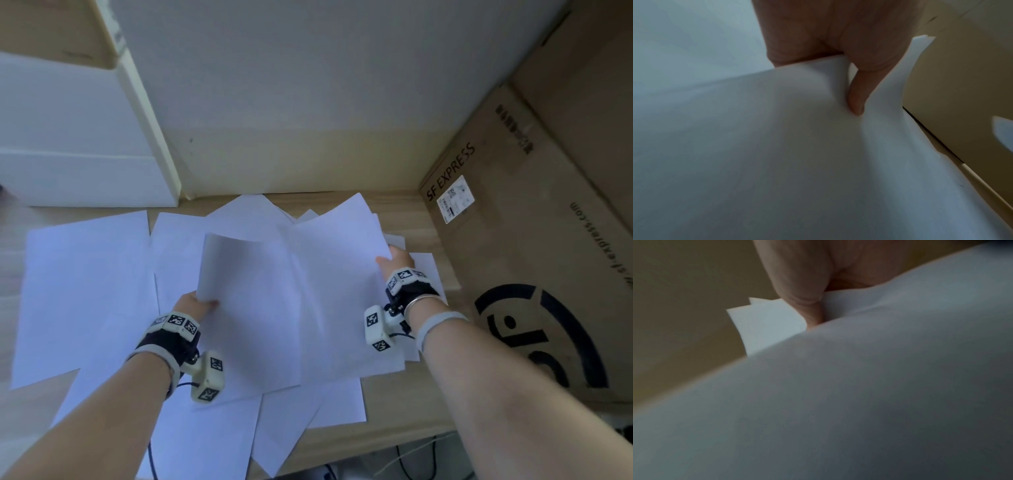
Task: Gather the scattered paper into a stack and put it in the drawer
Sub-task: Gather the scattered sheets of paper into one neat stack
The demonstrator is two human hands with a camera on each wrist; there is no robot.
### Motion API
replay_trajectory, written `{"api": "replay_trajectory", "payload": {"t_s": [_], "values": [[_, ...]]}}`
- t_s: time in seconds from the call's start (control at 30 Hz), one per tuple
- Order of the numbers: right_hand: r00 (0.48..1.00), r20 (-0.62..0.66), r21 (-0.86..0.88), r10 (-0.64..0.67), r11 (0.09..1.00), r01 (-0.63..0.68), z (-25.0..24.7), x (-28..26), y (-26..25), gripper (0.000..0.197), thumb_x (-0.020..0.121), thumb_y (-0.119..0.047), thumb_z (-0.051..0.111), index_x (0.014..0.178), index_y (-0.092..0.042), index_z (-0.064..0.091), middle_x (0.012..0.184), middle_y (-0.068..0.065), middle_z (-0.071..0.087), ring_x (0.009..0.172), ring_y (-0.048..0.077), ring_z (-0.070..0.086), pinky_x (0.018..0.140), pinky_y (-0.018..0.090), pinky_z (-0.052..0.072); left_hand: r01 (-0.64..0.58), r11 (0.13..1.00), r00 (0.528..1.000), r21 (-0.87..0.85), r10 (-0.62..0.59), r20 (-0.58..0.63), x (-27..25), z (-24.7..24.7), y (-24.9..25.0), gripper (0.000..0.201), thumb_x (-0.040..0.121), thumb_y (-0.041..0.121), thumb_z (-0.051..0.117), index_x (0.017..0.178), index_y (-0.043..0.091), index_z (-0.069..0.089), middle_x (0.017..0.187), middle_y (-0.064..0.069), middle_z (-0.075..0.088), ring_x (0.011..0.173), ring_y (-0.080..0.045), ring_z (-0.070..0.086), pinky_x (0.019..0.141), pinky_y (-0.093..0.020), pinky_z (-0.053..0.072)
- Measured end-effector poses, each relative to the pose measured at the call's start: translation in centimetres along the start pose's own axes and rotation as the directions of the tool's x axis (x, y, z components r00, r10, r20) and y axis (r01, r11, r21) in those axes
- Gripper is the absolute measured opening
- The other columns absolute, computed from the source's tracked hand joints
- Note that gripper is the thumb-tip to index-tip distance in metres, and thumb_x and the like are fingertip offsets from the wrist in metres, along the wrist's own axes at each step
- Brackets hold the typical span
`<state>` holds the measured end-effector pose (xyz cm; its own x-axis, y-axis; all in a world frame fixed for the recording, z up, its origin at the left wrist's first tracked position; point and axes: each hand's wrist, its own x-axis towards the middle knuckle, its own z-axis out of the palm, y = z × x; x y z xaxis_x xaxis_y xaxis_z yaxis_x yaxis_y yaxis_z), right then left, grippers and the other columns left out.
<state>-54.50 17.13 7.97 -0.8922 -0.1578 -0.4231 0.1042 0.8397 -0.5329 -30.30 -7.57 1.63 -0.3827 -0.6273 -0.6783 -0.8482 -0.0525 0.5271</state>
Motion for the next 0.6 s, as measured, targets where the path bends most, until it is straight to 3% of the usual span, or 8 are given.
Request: {"api": "replay_trajectory", "payload": {"t_s": [0.13,0.23,0.33,0.47,0.6], "values": [[0.988,0.141,-0.042,-0.056,0.997,0.062,5.2,-1.4,-1.6,0.035,0.09,-0.009,0.048,0.124,-0.006,0.055,0.125,0.016,0.061,0.113,0.033,0.058,0.094,0.035,0.047,0.013,0.999,0.999,-0.044,-0.012,0.034,0.3,0.1,-0.2,0.042,0.09,0.015,0.054,0.125,-0.008,0.051,0.126,-0.03,0.055,0.093,-0.031,0.049,0.08,-0.033,0.034],[0.977,0.204,-0.047,-0.059,0.996,0.07,9.0,-2.7,-2.4,0.04,0.089,-0.008,0.048,0.129,-0.009,0.047,0.129,0.014,0.059,0.116,0.03,0.058,0.093,0.03,0.045,0.049,0.993,0.998,-0.106,-0.045,0.041,0.4,0.4,-0.1,0.052,0.093,0.029,0.052,0.131,-0.005,0.046,0.133,-0.027,0.051,0.117,-0.039,0.052,0.087,-0.035,0.035],[0.962,0.269,-0.068,-0.04,0.996,0.06,11.9,-3.6,-3.1,0.045,0.09,-0.007,0.047,0.134,-0.011,0.037,0.131,0.014,0.056,0.117,0.031,0.056,0.091,0.03,0.045,0.062,0.99,0.997,-0.124,-0.057,0.042,0.6,0.6,-0.1,0.06,0.089,0.036,0.055,0.133,-0.005,0.045,0.134,-0.026,0.051,0.123,-0.039,0.049,0.093,-0.037,0.037],[0.938,0.342,-0.104,-0.063,0.989,0.105,14.1,-3.9,-4.1,0.05,0.09,-0.014,0.052,0.136,-0.009,0.033,0.131,0.014,0.055,0.116,0.031,0.056,0.091,0.031,0.045,0.045,0.993,0.998,-0.112,-0.041,0.038,0.8,0.6,-0.6,0.055,0.084,0.026,0.065,0.127,-0.006,0.051,0.126,-0.027,0.058,0.115,-0.039,0.056,0.09,-0.037,0.041],[0.938,0.336,-0.083,-0.086,0.989,0.12,14.2,-2.5,-4.9,0.044,0.09,-0.019,0.055,0.131,-0.011,0.043,0.129,0.011,0.059,0.116,0.029,0.057,0.094,0.029,0.045,0.005,0.988,1.0,-0.152,-0.006,-0.009,1.1,-0.3,-1.1,0.046,0.083,0.013,0.066,0.122,-0.008,0.055,0.122,-0.03,0.06,0.111,-0.041,0.058,0.091,-0.039,0.044]]}}
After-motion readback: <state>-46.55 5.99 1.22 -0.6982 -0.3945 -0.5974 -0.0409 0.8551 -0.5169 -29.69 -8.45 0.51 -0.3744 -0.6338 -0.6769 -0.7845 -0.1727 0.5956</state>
